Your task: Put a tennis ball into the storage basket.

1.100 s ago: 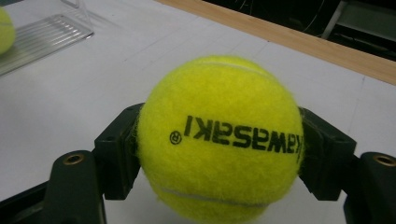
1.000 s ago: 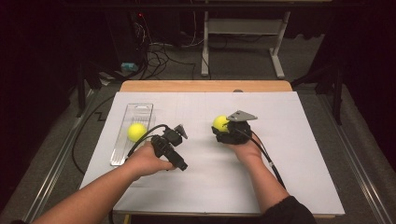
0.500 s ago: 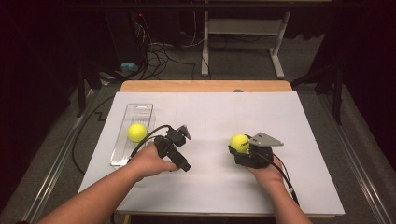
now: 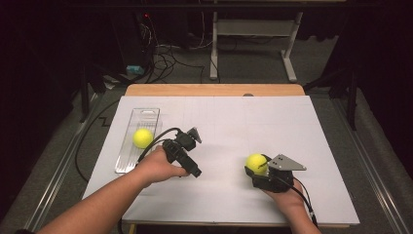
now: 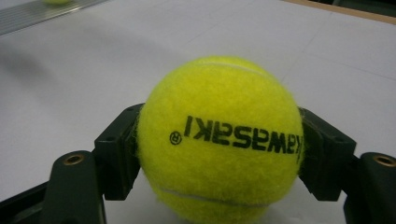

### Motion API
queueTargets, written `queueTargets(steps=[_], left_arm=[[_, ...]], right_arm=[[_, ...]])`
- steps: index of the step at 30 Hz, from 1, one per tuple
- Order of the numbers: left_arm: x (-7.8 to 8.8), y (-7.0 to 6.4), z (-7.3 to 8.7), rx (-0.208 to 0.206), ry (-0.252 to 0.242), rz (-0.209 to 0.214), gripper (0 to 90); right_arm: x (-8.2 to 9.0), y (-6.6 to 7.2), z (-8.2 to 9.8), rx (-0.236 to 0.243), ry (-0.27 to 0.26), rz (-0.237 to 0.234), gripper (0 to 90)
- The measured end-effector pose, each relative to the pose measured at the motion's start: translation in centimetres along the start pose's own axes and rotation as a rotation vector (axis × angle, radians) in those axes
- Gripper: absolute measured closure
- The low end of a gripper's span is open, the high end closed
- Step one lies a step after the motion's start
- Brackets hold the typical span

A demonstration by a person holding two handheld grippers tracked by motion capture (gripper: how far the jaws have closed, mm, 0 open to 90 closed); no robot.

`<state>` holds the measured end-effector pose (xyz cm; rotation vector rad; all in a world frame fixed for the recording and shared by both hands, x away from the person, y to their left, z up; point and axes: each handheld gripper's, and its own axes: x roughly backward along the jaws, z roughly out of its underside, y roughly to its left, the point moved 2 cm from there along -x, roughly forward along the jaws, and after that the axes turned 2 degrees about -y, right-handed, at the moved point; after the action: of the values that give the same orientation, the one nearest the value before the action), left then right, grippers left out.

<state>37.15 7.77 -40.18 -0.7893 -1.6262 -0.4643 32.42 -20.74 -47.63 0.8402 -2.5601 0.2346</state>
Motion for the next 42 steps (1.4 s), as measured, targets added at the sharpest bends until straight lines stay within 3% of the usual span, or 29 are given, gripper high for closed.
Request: queueTargets(steps=[11, 19, 29, 34, 35, 42], left_arm=[[2.1, -1.5, -1.6, -0.032, -0.037, 0.006, 0.4], [2.7, -2.9, -2.6, -0.059, -0.037, 0.036, 0.4], [1.7, -5.3, -4.2, -0.104, -0.027, 0.092, 0.5], [0.7, -6.2, -4.8, -0.118, -0.005, 0.117, 0.5], [0.5, -6.3, -4.9, -0.119, 0.0, 0.12, 0.5], [-0.9, -6.8, -5.4, -0.125, 0.032, 0.152, 2.2]], right_arm=[[-0.4, 3.3, -0.8, 0.042, -0.034, -0.087, 27.3], [-0.9, 5.4, -1.2, 0.072, -0.048, -0.135, 27.3], [-1.6, 7.6, -1.6, 0.096, -0.055, -0.188, 27.3], [-1.5, 8.1, -1.9, 0.101, -0.074, -0.192, 27.3], [-1.4, 8.1, -2.0, 0.105, -0.069, -0.213, 27.2], [-1.3, 8.5, -2.3, 0.09, -0.098, -0.21, 27.2]])
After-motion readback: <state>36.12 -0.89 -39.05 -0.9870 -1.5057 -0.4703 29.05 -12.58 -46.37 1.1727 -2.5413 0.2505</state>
